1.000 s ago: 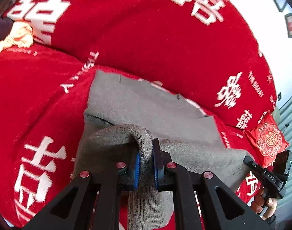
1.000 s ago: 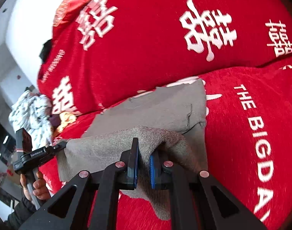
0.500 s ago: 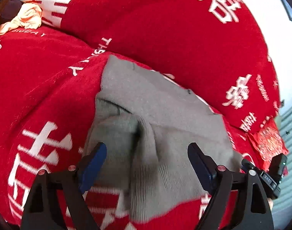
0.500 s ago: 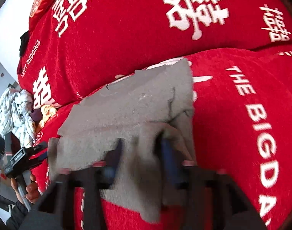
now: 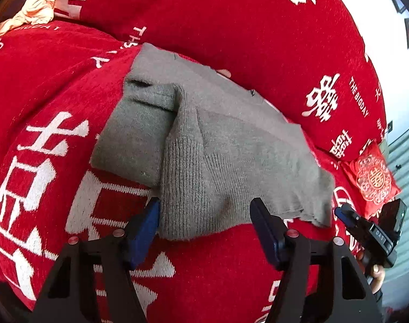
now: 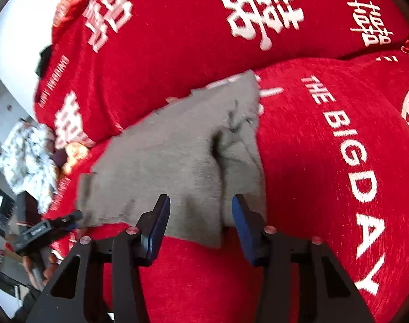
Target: Fold small clothes
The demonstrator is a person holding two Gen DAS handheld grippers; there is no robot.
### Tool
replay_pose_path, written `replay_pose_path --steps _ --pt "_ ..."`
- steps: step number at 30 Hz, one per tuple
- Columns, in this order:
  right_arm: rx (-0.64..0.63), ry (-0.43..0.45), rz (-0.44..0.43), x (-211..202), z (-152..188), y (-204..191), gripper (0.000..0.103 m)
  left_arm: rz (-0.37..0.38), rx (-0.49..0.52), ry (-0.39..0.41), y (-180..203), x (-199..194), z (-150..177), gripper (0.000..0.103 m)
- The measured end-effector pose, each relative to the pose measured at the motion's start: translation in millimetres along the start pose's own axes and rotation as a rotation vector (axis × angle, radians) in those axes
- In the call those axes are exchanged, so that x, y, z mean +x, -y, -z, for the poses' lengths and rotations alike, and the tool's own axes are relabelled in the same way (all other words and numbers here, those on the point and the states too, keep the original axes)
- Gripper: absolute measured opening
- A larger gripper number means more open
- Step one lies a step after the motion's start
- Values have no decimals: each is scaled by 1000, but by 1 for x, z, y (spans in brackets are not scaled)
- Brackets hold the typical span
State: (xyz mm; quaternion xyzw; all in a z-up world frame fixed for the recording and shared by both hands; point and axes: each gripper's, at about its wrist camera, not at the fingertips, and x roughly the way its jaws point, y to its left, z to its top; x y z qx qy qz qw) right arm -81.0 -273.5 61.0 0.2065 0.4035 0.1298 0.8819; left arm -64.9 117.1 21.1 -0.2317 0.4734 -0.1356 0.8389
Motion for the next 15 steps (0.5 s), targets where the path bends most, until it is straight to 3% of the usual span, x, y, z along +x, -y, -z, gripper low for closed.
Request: replay_pose_path --steps 7,8,10,15 --pt "-25 -80 -17 35 -5 -5 51 9 5 -25 3 13 -8 68" --pt "-21 -91 -22 40 -4 -5 48 -4 3 -36 4 16 -8 63" --pt "-33 -99 -23 45 -1 -8 13 -18 20 -45 7 14 -6 22" --pt "-83 -83 -60 34 3 -19 12 -25 22 -41 8 6 -8 11"
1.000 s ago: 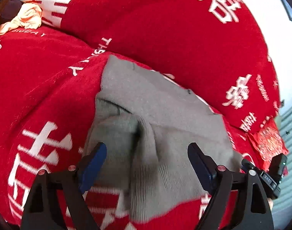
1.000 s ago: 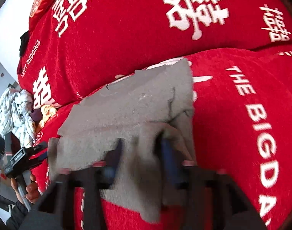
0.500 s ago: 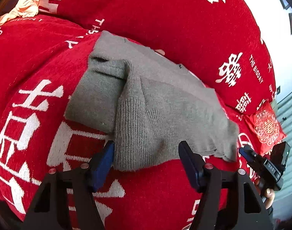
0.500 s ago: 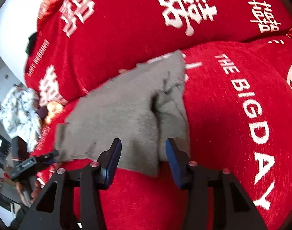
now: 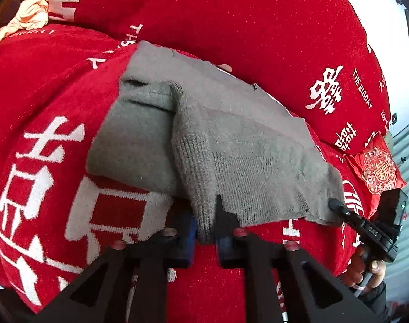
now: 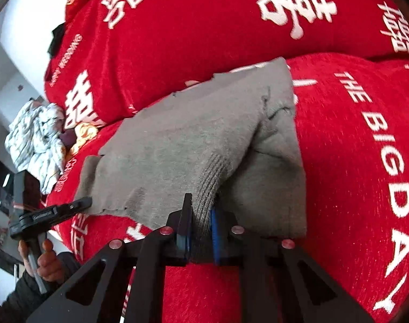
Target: Fold small clothes
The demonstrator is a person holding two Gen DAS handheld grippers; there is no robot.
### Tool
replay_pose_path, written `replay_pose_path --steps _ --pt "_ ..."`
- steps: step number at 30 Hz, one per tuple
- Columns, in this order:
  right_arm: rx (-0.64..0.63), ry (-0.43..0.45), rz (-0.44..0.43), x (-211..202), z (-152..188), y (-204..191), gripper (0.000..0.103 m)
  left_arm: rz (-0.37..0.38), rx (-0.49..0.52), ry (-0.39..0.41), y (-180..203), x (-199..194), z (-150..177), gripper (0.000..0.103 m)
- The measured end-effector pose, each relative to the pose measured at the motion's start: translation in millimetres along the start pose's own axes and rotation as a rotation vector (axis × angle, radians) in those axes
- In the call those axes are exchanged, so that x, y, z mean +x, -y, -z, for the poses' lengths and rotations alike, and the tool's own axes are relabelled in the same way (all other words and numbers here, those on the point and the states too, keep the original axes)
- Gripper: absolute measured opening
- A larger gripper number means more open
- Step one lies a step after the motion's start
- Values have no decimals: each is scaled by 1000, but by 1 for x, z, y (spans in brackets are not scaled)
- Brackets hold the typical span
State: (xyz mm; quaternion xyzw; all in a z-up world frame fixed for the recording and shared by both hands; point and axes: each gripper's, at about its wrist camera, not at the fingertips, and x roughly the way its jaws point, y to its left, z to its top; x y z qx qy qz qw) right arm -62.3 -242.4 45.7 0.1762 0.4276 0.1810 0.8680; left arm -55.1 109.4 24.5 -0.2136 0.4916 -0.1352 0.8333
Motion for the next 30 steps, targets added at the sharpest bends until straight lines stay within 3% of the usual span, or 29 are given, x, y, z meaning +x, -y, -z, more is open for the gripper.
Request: replay_pose_path --steps 10,20,30 --pt "53 95 -130 -32 -26 -11 12 29 0 111 18 -31 -39 10" --pt "77 119 -22 -23 -93 -23 12 -48 37 138 45 -29 -103 10" --pt "80 141 43 -11 -140 -38 12 -93 57 168 59 -26 -145 10"
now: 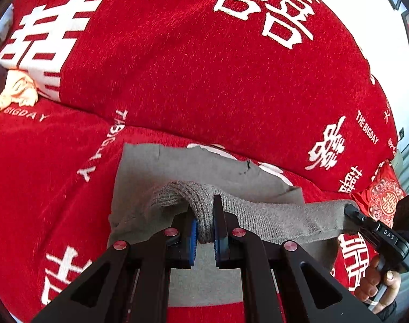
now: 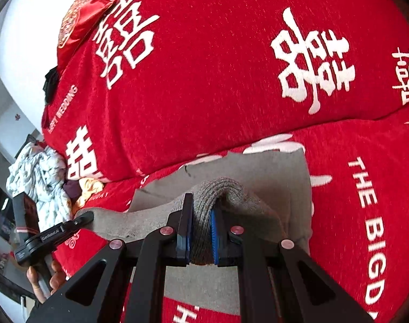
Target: Fold small clothes
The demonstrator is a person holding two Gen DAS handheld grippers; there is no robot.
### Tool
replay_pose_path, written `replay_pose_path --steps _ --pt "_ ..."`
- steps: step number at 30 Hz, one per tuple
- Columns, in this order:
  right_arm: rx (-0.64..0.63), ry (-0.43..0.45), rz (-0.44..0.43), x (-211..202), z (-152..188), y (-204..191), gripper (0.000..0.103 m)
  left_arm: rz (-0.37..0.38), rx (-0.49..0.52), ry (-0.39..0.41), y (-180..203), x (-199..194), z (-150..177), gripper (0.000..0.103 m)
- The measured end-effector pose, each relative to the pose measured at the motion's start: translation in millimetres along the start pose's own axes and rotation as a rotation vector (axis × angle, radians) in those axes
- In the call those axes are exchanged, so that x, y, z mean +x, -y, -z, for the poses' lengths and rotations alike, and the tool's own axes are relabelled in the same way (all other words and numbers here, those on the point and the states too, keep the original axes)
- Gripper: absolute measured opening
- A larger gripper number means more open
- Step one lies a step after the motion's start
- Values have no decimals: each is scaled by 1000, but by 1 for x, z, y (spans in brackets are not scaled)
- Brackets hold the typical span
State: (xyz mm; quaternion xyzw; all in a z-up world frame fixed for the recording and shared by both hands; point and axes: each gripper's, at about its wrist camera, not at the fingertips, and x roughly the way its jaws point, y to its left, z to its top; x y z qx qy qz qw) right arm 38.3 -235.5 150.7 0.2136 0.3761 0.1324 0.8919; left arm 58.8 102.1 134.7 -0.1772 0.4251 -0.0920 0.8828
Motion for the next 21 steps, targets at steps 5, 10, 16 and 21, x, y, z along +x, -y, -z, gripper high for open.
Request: replay_pose_path --steps 5,10,16,21 --pt "21 -8 38 19 -15 3 12 -29 11 -25 5 25 -17 10" --pt "49 -27 66 41 -27 12 12 -39 18 -42 9 48 -33 10" --pt "77 -59 99 73 -39 27 12 -63 14 -82 3 84 -41 10" --pt "86 -122 141 113 -42 42 12 -83 -8 -135 -8 122 -40 10"
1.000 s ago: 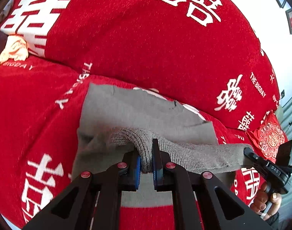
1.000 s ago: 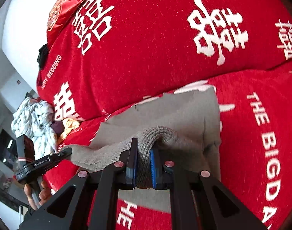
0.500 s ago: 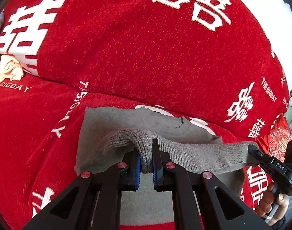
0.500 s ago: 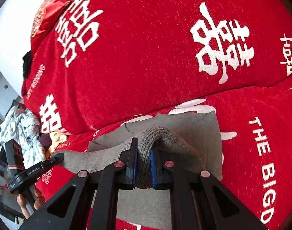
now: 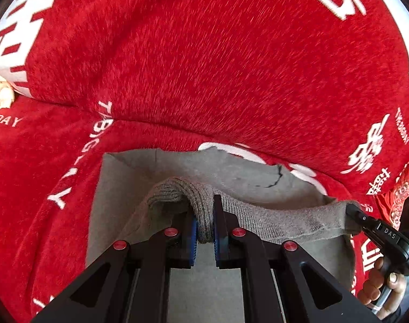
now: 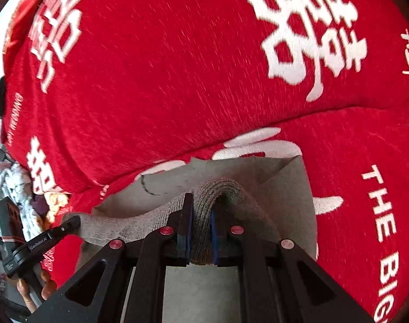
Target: Fold small clothes
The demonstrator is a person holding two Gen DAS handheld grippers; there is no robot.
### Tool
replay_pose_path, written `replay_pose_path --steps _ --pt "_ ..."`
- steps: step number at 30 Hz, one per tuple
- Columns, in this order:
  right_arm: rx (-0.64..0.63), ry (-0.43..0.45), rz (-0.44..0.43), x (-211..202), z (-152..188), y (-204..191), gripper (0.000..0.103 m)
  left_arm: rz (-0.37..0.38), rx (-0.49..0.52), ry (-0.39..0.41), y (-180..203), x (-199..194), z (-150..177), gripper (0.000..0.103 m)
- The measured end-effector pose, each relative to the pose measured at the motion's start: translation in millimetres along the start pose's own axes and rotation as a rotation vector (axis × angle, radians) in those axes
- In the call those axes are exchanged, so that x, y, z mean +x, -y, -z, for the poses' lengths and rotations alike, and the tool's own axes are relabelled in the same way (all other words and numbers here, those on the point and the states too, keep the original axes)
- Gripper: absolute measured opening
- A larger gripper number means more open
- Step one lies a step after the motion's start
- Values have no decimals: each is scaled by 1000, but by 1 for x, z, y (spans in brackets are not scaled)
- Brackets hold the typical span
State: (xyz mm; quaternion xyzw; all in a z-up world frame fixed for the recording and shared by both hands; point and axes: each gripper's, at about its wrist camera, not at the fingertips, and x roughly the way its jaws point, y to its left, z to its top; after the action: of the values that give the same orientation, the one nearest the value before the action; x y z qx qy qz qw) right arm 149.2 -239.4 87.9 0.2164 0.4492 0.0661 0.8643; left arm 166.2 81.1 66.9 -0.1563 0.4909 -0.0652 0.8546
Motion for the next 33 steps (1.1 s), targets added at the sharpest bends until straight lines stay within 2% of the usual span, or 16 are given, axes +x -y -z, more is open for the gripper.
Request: replay_pose_path --steps 5,8,10,11,12,13,15,17,20,23,26,29,32,33 --pt "4 -42 28 31 -8 7 12 -44 -8 -43 -6 35 -8 10" --pt "42 -76 6 47 -14 15 13 -60 -42 -86 -14 52 -11 11" --pt "80 -89 -13 52 -16 22 18 -55 -54 -112 -18 59 -10 12" --pt "103 -93 -22 52 -17 27 20 -56 -48 -114 -19 60 -9 18" --pt "107 -86 -21 50 -18 30 29 -62 -39 -109 -20 58 -8 43" --pt "104 -70 -11 47 -18 33 45 -71 -39 -85 -23 53 -7 69" --pt "109 -20 21 33 -18 40 61 -76 -64 -11 -30 38 -6 78" --pt "114 28 21 16 -16 45 61 -60 -92 20 -39 22 -7 78" --pt "26 37 -5 2 -9 32 61 -46 -79 55 -39 5 -5 78" --pt "-131 -17 -24 8 3 2 61 -43 19 4 -19 15 0 78" --pt "-226 -144 -81 39 15 -24 61 -94 125 -66 6 45 6 78" --pt "-244 -167 3 62 12 -27 61 -157 147 -110 4 68 8 78" --pt "-183 -121 134 64 -3 3 60 -131 126 -81 -10 66 4 78" --pt "-150 -108 141 61 -6 17 60 -112 117 -80 -15 65 2 78"
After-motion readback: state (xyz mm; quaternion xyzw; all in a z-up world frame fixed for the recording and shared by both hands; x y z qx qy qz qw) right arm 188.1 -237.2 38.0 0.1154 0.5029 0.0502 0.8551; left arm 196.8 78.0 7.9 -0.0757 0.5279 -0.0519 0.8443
